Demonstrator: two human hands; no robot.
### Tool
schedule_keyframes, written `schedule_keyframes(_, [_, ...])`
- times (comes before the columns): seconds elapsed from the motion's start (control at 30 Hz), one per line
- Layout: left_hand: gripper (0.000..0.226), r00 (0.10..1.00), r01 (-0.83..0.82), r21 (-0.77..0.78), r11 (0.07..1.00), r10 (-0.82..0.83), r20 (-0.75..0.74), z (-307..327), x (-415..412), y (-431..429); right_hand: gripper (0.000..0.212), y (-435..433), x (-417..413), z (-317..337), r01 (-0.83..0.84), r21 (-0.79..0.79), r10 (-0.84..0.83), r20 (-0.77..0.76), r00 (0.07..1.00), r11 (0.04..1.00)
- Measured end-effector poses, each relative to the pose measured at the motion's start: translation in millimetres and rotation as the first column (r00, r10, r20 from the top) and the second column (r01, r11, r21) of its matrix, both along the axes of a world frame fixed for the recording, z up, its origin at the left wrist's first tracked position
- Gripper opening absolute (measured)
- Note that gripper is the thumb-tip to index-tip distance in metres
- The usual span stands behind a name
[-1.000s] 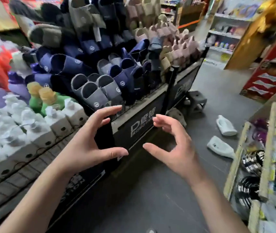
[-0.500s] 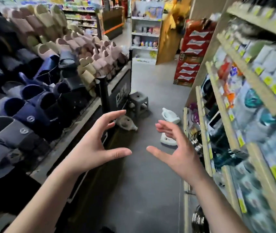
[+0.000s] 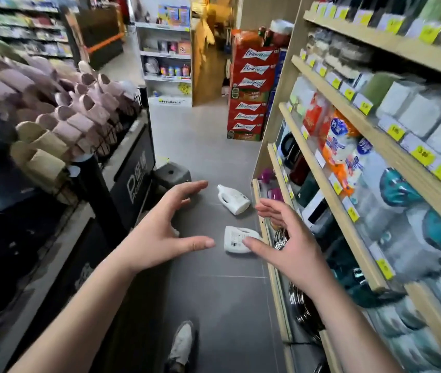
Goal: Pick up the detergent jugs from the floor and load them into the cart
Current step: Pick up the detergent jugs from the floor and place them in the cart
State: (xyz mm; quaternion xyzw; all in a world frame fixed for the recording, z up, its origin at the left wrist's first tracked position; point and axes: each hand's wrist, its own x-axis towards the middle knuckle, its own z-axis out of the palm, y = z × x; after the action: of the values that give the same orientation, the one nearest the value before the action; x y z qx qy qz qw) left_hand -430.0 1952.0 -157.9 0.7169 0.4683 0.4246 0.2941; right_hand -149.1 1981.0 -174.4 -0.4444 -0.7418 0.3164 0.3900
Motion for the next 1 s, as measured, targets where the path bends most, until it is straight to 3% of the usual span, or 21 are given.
schedule_keyframes(0.3, [0.094, 0.996, 0.076, -0.091, 0.993, -0.072, 0.052, -10, -67, 184, 0.072, 160, -55, -6, 0.063, -0.132, -0.058, 0.041, 0.997, 0.989])
schedule_keyframes(0.57, [0.091, 0.987, 0.16, -0.203, 0.966, -0.152, 0.053, -26, -36, 314, 0.072, 251, -34, -27, 0.153, -0.236, -0.147, 0.041, 0.988, 0.96])
schedule_keyframes(1.0, [0.095, 0.996, 0.085, -0.307, 0.948, -0.091, -0.006, -64, 28, 479, 0.068, 436, 30, -90, 0.126, -0.318, -0.152, -0.058, 0.987, 0.94])
